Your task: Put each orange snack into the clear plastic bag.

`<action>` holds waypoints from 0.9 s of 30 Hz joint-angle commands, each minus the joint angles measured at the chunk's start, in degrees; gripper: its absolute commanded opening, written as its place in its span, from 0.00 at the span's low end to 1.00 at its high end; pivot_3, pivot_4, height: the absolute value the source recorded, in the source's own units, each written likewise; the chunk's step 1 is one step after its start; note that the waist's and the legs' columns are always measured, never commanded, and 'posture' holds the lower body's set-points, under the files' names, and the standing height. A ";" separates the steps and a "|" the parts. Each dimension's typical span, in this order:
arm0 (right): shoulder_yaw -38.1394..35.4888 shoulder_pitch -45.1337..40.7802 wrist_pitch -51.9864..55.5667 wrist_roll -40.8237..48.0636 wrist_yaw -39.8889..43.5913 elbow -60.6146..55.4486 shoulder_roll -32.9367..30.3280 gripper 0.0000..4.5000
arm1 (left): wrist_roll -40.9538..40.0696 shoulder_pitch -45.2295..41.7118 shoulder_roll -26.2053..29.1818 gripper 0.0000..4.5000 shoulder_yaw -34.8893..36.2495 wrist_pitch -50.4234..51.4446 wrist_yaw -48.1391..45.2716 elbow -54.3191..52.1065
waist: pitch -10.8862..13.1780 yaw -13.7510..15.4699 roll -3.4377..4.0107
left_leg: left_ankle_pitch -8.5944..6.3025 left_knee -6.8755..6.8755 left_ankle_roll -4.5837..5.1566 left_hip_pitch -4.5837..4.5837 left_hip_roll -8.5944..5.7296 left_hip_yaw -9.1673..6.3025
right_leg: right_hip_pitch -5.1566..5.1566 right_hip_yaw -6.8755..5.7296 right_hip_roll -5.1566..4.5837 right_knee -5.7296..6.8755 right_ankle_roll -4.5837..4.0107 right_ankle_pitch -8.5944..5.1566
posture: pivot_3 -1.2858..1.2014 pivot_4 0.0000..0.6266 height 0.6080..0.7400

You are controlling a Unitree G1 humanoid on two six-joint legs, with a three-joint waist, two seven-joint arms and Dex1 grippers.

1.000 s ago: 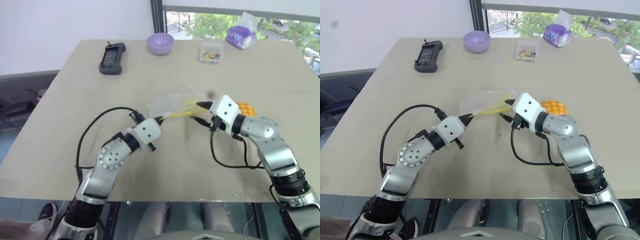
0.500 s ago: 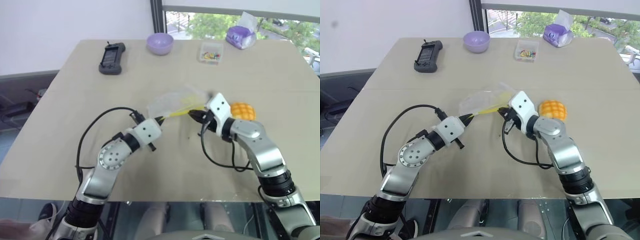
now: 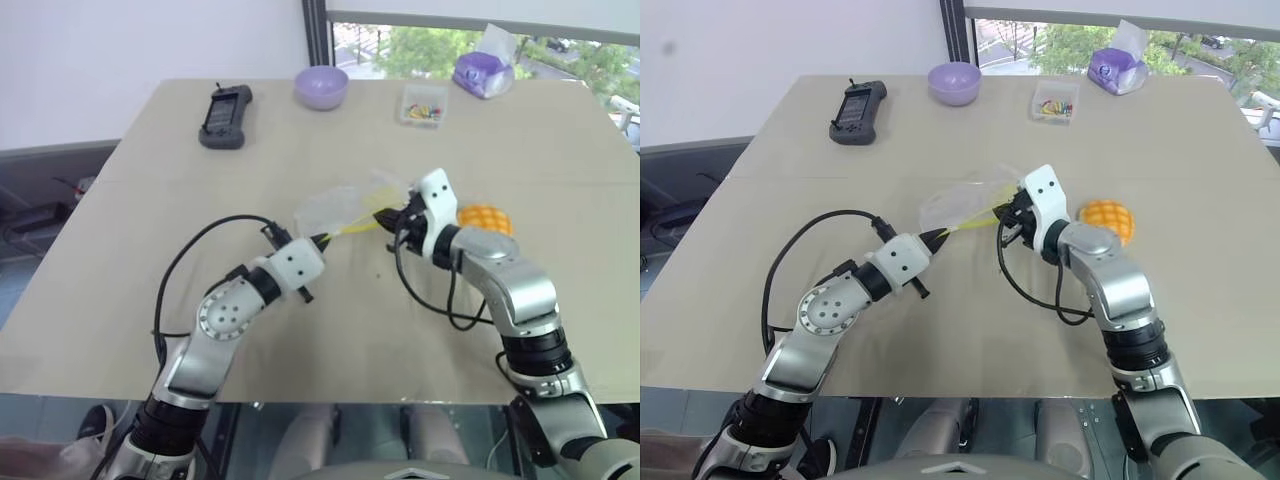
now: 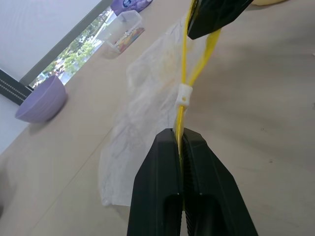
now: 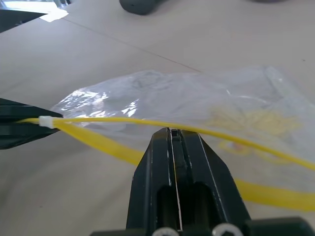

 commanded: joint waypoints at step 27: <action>22.68 -10.40 -54.15 -45.00 -12.65 27.18 -10.24 0.99 | 0.23 -2.86 -0.93 0.00 -0.16 -2.42 0.40 1.12 | -0.01 -0.12 -0.01 | 0.03 0.01 -0.05 0.00 0.00 0.11 | -0.12 0.11 0.04 0.14 0.00 0.00 | 0.52 0.24 1.00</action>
